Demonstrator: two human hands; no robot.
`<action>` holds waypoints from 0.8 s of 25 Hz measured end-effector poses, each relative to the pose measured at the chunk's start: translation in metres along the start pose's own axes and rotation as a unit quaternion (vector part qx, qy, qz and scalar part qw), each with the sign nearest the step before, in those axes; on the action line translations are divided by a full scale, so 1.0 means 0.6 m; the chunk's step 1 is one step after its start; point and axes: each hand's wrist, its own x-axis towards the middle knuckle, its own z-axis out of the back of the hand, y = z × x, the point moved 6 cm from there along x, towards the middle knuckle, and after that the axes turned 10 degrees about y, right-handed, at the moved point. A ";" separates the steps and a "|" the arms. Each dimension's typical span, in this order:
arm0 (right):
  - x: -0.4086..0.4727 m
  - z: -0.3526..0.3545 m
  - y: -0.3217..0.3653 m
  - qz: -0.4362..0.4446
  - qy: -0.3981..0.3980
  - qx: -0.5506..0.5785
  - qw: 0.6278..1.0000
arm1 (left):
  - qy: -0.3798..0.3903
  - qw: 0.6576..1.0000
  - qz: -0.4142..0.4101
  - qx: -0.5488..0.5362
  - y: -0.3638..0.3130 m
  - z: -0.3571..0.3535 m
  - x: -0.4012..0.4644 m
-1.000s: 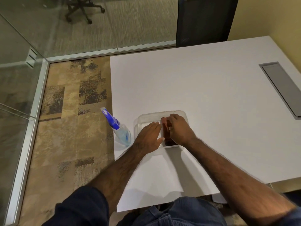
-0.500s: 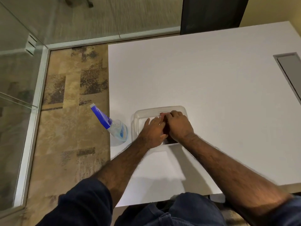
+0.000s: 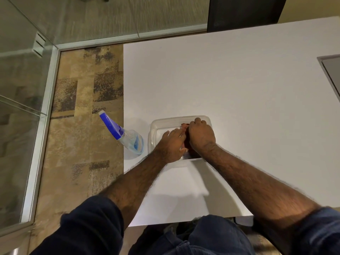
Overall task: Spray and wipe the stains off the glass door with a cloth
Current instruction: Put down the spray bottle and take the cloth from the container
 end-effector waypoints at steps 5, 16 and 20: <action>-0.015 0.000 0.001 -0.005 -0.010 0.018 1.000 | 0.010 1.000 -0.006 0.017 -0.008 0.008 -0.001; -0.086 0.069 -0.003 0.006 -0.066 0.096 0.993 | -0.088 0.994 0.004 -0.060 0.002 0.057 -0.065; -0.162 0.126 0.023 0.045 -0.129 0.099 0.986 | -0.149 0.986 -0.005 -0.076 -0.011 0.086 -0.123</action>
